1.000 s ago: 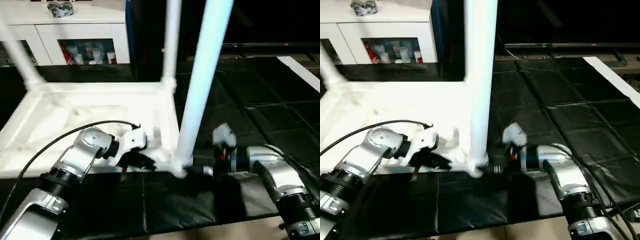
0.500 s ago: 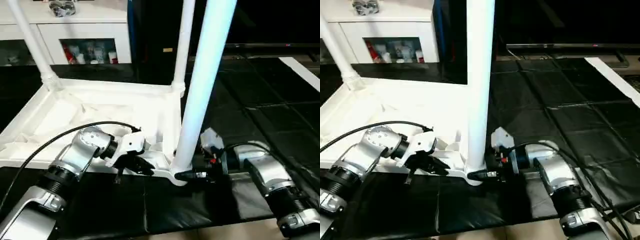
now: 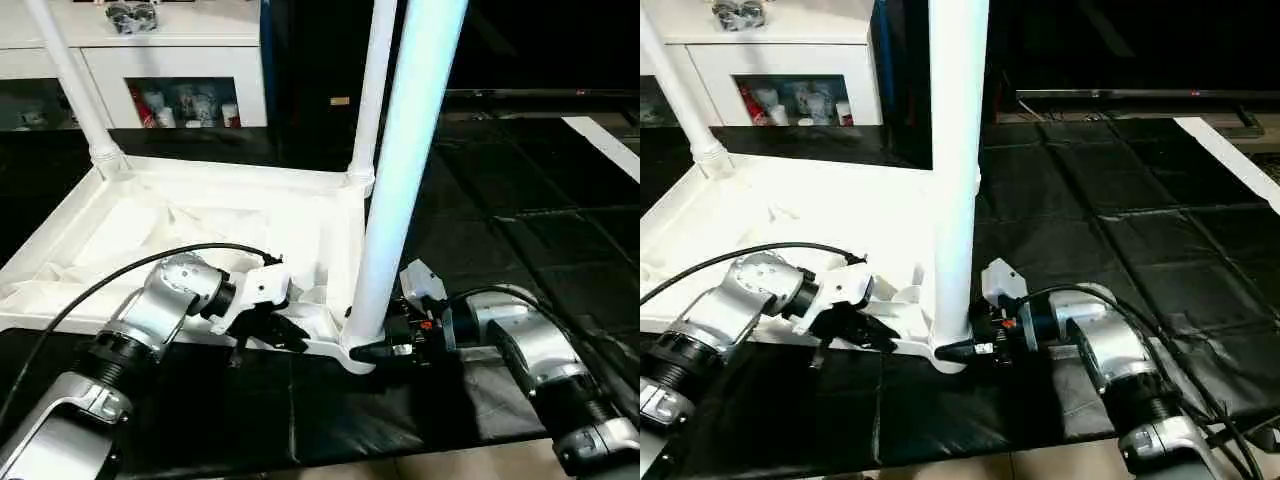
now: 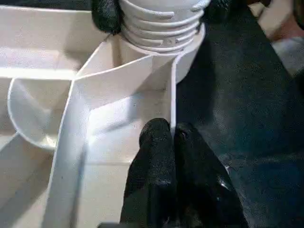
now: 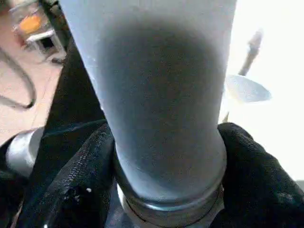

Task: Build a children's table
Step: Rotate leg to tighten

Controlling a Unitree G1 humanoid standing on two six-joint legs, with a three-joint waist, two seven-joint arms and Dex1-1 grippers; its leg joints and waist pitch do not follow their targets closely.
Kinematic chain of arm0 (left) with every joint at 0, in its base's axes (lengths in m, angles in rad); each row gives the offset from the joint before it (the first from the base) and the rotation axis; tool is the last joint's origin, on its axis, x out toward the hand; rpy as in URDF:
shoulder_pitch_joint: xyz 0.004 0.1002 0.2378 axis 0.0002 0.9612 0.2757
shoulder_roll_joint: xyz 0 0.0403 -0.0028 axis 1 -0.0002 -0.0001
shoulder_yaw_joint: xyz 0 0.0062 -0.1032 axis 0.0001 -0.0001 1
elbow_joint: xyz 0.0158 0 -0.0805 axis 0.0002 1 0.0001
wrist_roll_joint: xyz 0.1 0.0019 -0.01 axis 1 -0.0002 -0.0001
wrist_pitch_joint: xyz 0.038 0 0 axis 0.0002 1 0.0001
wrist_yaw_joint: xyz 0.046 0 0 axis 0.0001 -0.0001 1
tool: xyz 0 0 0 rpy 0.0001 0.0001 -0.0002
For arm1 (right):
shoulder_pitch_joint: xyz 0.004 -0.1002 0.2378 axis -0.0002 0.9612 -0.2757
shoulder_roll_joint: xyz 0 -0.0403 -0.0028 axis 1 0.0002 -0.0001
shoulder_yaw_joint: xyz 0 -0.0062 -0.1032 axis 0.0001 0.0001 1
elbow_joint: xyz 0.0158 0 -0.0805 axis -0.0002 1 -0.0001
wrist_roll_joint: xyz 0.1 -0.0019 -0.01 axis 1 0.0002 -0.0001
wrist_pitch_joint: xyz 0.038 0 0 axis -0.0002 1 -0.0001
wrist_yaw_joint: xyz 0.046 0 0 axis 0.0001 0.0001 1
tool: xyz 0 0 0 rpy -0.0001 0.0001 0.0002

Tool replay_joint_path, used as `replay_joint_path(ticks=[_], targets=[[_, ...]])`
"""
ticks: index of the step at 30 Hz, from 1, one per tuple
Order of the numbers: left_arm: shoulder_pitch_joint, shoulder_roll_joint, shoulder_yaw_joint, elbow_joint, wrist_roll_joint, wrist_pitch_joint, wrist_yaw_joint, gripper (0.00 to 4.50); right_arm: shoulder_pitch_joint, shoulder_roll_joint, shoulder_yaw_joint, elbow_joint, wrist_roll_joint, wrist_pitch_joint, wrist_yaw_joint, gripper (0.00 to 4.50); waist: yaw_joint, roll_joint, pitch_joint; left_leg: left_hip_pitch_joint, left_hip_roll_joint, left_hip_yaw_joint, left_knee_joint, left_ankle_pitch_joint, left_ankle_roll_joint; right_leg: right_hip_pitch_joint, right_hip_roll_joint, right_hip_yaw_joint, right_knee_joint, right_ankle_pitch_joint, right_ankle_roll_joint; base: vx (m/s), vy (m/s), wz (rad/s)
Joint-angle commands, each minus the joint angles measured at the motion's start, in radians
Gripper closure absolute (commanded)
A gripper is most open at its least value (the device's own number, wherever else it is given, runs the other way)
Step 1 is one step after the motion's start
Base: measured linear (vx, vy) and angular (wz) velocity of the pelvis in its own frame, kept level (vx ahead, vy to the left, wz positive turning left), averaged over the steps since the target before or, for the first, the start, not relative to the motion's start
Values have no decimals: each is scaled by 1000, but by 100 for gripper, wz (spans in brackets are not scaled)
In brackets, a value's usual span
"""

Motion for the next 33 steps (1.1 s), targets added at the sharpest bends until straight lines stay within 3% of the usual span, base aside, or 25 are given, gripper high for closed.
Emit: replay_joint_path(ticks=[1, 4, 5, 9, 14, 17, 19, 25, 28, 29, 33], targets=[[-29, -64, 44, -1, -10, 55, 140, 450, 10, 72, -11, -31, 13, 25, -133, 174, -11, 1, -67, 3, 22, 0, -68, -210, 23, 55, -67, 50, -77, -325, -163, 0, 0, 0], [-30, -88, 62, -7, -15, 83, 189, 450, 12, 110, -30, -28, 8, 32, -209, 175, -18, 2, -67, 4, 18, -3, -70, -215, 9, 57, -68, 48, -82, -378, -137, 0, 0, 0], [-27, -126, 83, -31, -12, 124, 271, 450, 8, 174, -56, -19, -1, 43, -332, 175, -33, 2, -66, 2, 18, -5, -71, -220, 6, 55, -66, 49, -84, -376, -134, 0, 0, 0], [-19, -195, 112, -86, -5, 219, 399, 450, -6, 272, -86, 4, -28, 47, -519, 175, -57, 1, -69, -4, 17, -7, -71, -191, 0, 59, -66, 48, -76, -322, -151, 0, 0, 0], [-15, -291, 140, -139, 16, 323, 573, 450, -60, 361, -90, 74, -98, 11, -714, 175, -74, 1, -75, -9, 12, -2, -62, -124, 32, 62, -61, 50, -67, -196, -191, 0, 0, 0], [-15, -296, 137, -140, 23, 324, 587, 450, -61, 359, -84, 77, -113, 1, -722, 175, -75, 1, -76, -10, 11, 0, -60, -109, 56, 64, -60, 50, -65, -164, -200, 0, 0, 0], [-11, -292, 126, -147, 33, 321, 577, 450, -47, 364, -89, 61, -107, 7, -710, 119, -75, 2, -75, -9, 13, 0, -61, -107, 64, 64, -60, 50, -65, -155, -201, 0, 0, 0], [3, -249, 113, -158, 38, 308, 549, 450, -10, 341, -97, 21, -96, -7, -687, 61, -75, 3, -74, -7, 15, -1, -63, -122, 64, 64, -62, 51, -66, -162, -200, 0, 0, 0], [13, -211, 103, -160, 30, 269, 495, 450, 15, 304, -117, 1, -73, -24, -651, 48, -75, 3, -72, -7, 15, 0, -63, -144, 65, 63, -61, 52, -70, -185, -192, 0, 0, 0], [17, -183, 93, -154, 31, 235, 453, 450, 27, 276, -134, -13, -53, -31, -618, 24, -74, 5, -73, -6, 15, -1, -64, -142, 65, 64, -62, 51, -70, -185, -191, 0, 0, 0], [25, -139, 89, -150, 22, 204, 385, 450, 50, 217, -150, -54, -19, -32, -525, 4, -73, 6, -72, -5, 16, -1, -64, -147, 69, 63, -60, 52, -67, -160, -205, 0, 0, 0]])
